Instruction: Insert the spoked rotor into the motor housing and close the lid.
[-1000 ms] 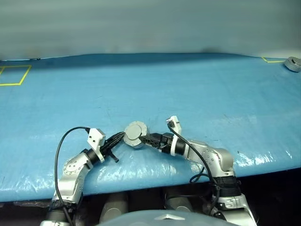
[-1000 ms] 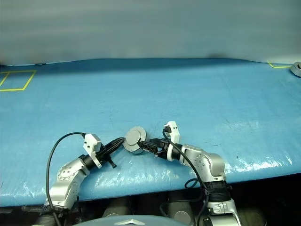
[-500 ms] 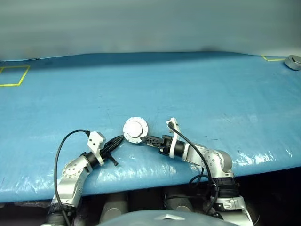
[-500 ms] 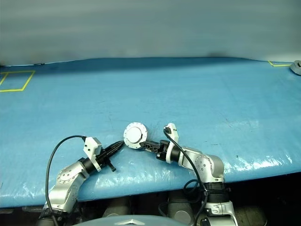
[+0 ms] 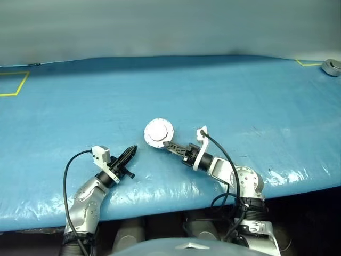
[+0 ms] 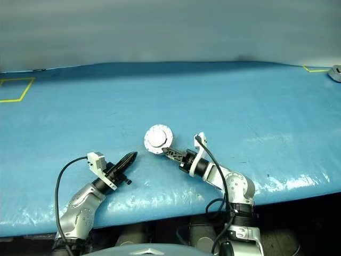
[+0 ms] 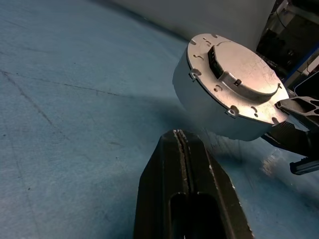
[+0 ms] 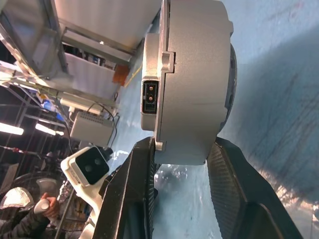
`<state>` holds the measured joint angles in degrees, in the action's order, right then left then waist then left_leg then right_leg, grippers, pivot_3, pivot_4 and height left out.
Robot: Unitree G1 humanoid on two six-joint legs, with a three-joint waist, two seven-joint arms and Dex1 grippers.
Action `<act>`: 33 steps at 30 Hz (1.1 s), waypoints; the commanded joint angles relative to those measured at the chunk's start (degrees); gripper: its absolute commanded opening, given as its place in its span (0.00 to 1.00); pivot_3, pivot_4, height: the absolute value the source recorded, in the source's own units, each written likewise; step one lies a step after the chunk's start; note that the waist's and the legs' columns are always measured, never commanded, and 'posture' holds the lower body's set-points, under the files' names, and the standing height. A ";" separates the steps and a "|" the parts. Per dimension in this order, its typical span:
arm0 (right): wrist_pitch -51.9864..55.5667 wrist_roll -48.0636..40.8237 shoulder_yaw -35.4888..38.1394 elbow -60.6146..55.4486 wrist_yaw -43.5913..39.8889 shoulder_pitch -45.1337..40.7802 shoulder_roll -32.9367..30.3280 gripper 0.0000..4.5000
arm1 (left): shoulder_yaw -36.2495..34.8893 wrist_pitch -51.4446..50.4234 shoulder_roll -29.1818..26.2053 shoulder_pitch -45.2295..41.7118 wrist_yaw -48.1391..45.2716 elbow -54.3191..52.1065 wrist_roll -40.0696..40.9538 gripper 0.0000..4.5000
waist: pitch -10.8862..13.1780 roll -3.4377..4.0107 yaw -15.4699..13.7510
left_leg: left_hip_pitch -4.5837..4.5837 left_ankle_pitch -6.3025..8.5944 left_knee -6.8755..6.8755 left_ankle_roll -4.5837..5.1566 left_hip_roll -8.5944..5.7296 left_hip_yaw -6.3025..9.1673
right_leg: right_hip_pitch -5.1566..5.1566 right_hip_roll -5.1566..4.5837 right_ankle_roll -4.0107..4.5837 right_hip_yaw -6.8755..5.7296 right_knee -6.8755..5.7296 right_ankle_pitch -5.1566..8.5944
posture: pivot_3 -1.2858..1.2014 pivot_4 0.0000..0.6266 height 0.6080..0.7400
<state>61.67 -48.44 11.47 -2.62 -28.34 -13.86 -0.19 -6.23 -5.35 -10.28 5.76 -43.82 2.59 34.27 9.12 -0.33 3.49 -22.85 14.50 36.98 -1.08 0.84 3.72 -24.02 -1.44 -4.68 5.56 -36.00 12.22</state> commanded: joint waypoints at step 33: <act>-0.75 -12.26 -9.84 -10.08 -12.46 1.45 -4.17 0.26 | -3.46 -21.24 9.26 -5.33 -5.43 -6.19 26.52 1.00 | 0.07 -0.01 0.35 | -0.13 0.00 0.17 0.01 -0.01 0.04 | -0.04 0.06 -0.11 0.01 -0.01 -0.04 | 0.52 0.24 1.00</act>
<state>60.14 -58.13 5.01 -9.61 -38.36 -12.12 -5.01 -10.73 -25.85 -1.34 1.50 -48.84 -1.84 60.54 9.19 -0.34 3.85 -22.99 14.51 37.15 -1.07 0.83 3.77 -24.06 -1.38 -4.79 5.57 -36.01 12.18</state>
